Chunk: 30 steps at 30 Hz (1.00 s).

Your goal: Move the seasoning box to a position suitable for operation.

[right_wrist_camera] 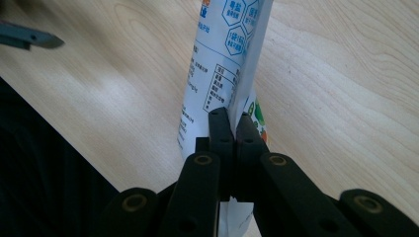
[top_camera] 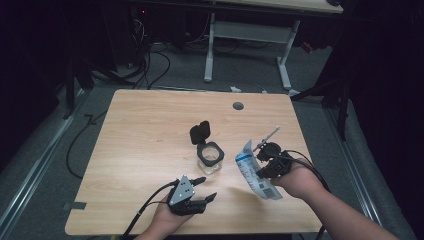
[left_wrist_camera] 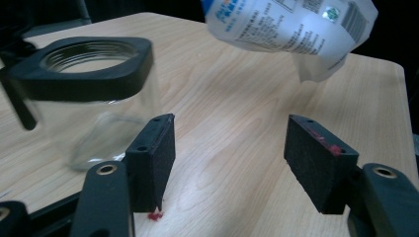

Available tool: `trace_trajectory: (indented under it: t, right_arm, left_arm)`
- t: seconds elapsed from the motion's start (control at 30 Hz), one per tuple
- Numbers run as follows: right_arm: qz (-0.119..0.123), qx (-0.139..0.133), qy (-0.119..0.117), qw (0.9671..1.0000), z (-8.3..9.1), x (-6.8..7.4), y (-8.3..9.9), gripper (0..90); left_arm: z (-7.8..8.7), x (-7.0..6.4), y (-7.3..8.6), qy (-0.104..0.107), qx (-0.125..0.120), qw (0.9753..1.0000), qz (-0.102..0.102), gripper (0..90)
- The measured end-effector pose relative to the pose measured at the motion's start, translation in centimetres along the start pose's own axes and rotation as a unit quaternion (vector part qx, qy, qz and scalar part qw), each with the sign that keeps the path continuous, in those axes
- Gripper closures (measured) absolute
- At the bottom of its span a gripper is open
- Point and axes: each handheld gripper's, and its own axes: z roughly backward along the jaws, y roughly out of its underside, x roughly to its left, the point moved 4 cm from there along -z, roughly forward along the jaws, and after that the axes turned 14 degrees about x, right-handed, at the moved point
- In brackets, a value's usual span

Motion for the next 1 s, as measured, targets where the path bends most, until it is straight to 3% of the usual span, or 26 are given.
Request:
trace_trajectory:
  t: [0.17, 0.63, 1.0]
  right_arm:
    - [-0.005, -0.005, -0.005, 1.0000, 0.3, 0.3, -0.4, 89.5]
    - [0.013, 0.001, -0.013, 0.9998, 0.1, 1.6, -2.1, 89.4]
    - [0.027, -0.008, -0.014, 0.9995, 1.0, 2.9, -3.1, 89.3]
  left_arm:
    - [-0.6, -0.7, -0.6, 0.006, 0.000, 1.0000, -0.004, 36.8]
    - [-3.0, -2.8, -2.2, 0.035, 0.009, 0.9991, -0.023, 33.2]
    - [-4.3, -3.2, -3.1, 0.047, 0.013, 0.9987, -0.017, 31.5]
